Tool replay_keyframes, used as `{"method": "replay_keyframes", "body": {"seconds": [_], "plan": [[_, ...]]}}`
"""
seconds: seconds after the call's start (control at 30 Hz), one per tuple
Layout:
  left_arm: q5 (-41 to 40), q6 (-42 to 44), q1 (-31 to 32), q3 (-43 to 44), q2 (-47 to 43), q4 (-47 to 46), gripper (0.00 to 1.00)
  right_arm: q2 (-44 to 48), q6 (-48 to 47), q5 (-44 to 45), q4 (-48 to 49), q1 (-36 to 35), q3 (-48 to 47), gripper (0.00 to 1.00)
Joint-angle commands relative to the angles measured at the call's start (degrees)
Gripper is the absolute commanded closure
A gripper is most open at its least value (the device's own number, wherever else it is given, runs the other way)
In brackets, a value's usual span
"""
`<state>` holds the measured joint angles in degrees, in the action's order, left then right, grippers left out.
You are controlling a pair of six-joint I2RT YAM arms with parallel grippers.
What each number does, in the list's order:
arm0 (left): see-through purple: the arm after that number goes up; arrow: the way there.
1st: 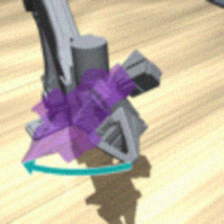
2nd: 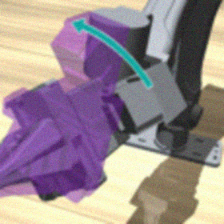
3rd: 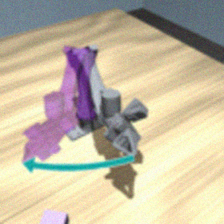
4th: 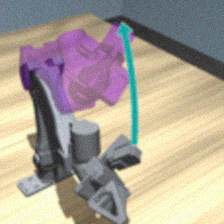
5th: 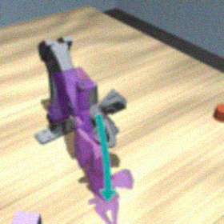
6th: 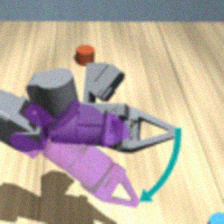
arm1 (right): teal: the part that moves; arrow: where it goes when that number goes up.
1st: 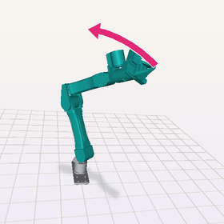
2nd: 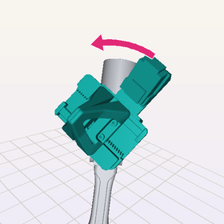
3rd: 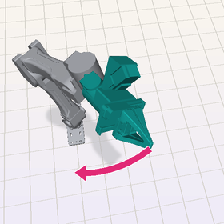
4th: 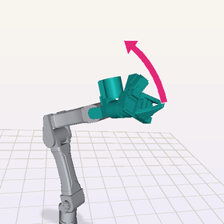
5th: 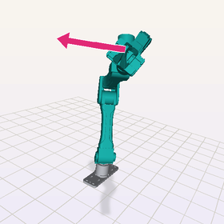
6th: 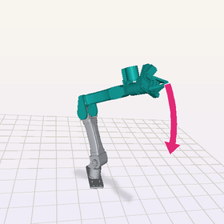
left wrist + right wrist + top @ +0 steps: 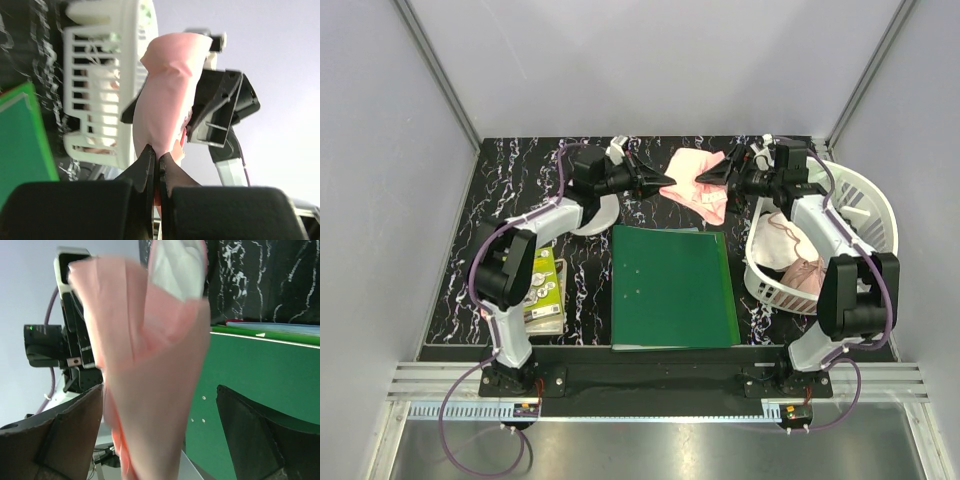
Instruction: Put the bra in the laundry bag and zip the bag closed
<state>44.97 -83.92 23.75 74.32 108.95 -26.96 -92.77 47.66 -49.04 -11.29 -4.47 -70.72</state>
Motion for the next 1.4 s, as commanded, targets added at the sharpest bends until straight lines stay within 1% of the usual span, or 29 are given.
{"method": "replay_keyframes", "body": {"seconds": [0.0, 0.07, 0.13, 0.2, 0.27, 0.3, 0.37, 0.4, 0.43, 0.47, 0.5, 0.53, 0.57, 0.6, 0.63, 0.67, 0.7, 0.73, 0.77, 0.8, 0.83, 0.87, 0.9, 0.97, 1.0, 1.07, 1.23, 1.27, 1.37], "plan": [[-0.23, -2.57, 2.00, -3.03, -5.75, -6.53, 1.00, 5.67, 4.54, 0.26, 8.99, -1.07, 2.59, 0.01], [-1.02, -2.13, 2.44, -4.27, -6.90, -6.09, 1.00, 6.72, 5.33, 0.43, 9.00, -1.07, 3.13, 0.05], [-1.55, -1.07, 2.62, -5.85, -8.74, -5.48, 1.00, 7.86, 5.86, 0.61, 9.00, -1.24, 3.92, 0.21], [-2.25, 0.76, 2.62, -6.56, -9.97, -3.11, 0.97, 9.18, 6.48, 0.61, 9.00, -1.33, 5.06, 0.30], [-2.61, 2.26, 2.53, -6.65, -11.38, 0.14, 0.84, 9.97, 6.83, 0.96, 9.09, -2.03, 5.94, 0.40], [-3.13, 3.57, 2.53, -6.74, -11.82, 0.94, 0.81, 10.59, 7.09, 1.05, 9.00, -2.30, 6.29, 0.52], [-3.57, 4.29, 2.53, -6.82, -12.62, 2.43, 0.73, 10.94, 7.62, 1.22, 9.18, -3.35, 6.73, 0.62], [-3.75, 4.81, 2.44, -6.74, -12.79, 2.79, 0.65, 11.38, 7.62, 1.31, 9.09, -3.70, 6.73, 0.67], [-3.84, 5.69, 2.27, -6.56, -13.23, 5.14, 0.57, 11.65, 7.71, 2.09, 9.09, -3.97, 6.82, 0.79], [-4.10, 7.18, 1.75, -5.60, -13.84, 7.77, 0.50, 11.91, 7.97, 2.45, 9.00, -4.14, 6.82, 0.83], [-5.41, 12.67, 1.39, -4.72, -14.63, 11.11, 0.48, 12.09, 7.98, 2.80, 8.83, -4.14, 6.73, 0.87], [-6.38, 16.38, 0.95, -3.50, -15.68, 20.36, 0.45, 12.00, 7.71, 3.50, 8.22, -4.23, 6.39, 0.93], [-7.60, 20.25, -0.27, -1.22, -17.52, 25.68, 0.39, 11.91, 6.67, 4.12, 7.08, -4.14, 5.08, 0.99], [-10.49, 27.68, -1.15, -0.07, -18.67, 30.86, 0.37, 11.22, 6.05, 4.65, 3.42, -4.06, 4.11, 1.00], [-12.34, 30.98, -2.20, 0.64, -19.73, 40.40, 0.34, 10.77, 5.00, 5.78, 1.03, -4.14, 3.05, 1.00], [-14.36, 33.79, -4.65, 0.99, -22.09, 44.41, 0.32, 10.25, 2.90, 6.32, -1.34, -4.14, 0.78, 1.00], [-18.13, 38.09, -6.33, 0.65, -23.24, 47.67, 0.30, 9.29, 1.92, 6.93, -5.46, -4.23, -0.20, 1.00], [-19.82, 39.87, -8.09, 0.12, -24.30, 53.10, 0.30, 9.01, 1.04, 7.98, -6.89, -4.14, -0.82, 1.00], [-21.66, 41.54, -11.84, -0.49, -25.61, 55.24, 0.30, 8.93, -0.53, 8.77, -8.04, -4.14, -1.87, 1.00], [-25.25, 44.08, -13.71, -1.89, -27.54, 56.91, 0.29, 8.75, -1.25, 9.39, -10.13, -4.23, -2.31, 1.00], [-26.59, 44.98, -15.64, -2.60, -28.17, 59.28, 0.29, 8.66, -1.86, 10.35, -10.94, -4.14, -2.67, 1.00], [-27.73, 45.59, -19.49, -3.13, -28.52, 60.09, 0.27, 8.40, -3.17, 10.54, -11.64, -4.14, -3.45, 1.00], [-29.48, 46.30, -21.18, -3.57, -28.00, 60.70, 0.27, 7.96, -3.71, 10.71, -13.22, -4.23, -3.81, 1.00], [-30.38, 46.39, -25.30, -3.57, -26.43, 62.38, 0.25, 7.43, -4.76, 10.72, -14.72, -4.23, -4.77, 1.00], [-31.60, 46.22, -26.11, -3.40, -23.98, 62.64, 0.23, 7.17, -4.94, 10.72, -15.07, -4.23, -5.04, 1.00], [-31.00, 44.82, -28.22, -2.26, -20.90, 62.82, 0.22, 6.73, -5.73, 10.80, -16.13, -4.23, -5.92, 1.00], [-26.87, 43.05, -29.46, 5.29, -8.34, 62.29, 0.23, 5.67, -7.84, 11.86, -19.12, -4.23, -9.25, 1.00], [-26.17, 42.62, -29.46, 7.31, -7.09, 62.29, 0.24, 5.15, -8.11, 12.03, -19.90, -4.32, -9.78, 1.00], [-25.38, 41.65, -29.37, 8.99, -3.13, 61.94, 0.27, 3.31, -8.81, 12.82, -21.23, -5.37, -12.32, 1.00]]}}
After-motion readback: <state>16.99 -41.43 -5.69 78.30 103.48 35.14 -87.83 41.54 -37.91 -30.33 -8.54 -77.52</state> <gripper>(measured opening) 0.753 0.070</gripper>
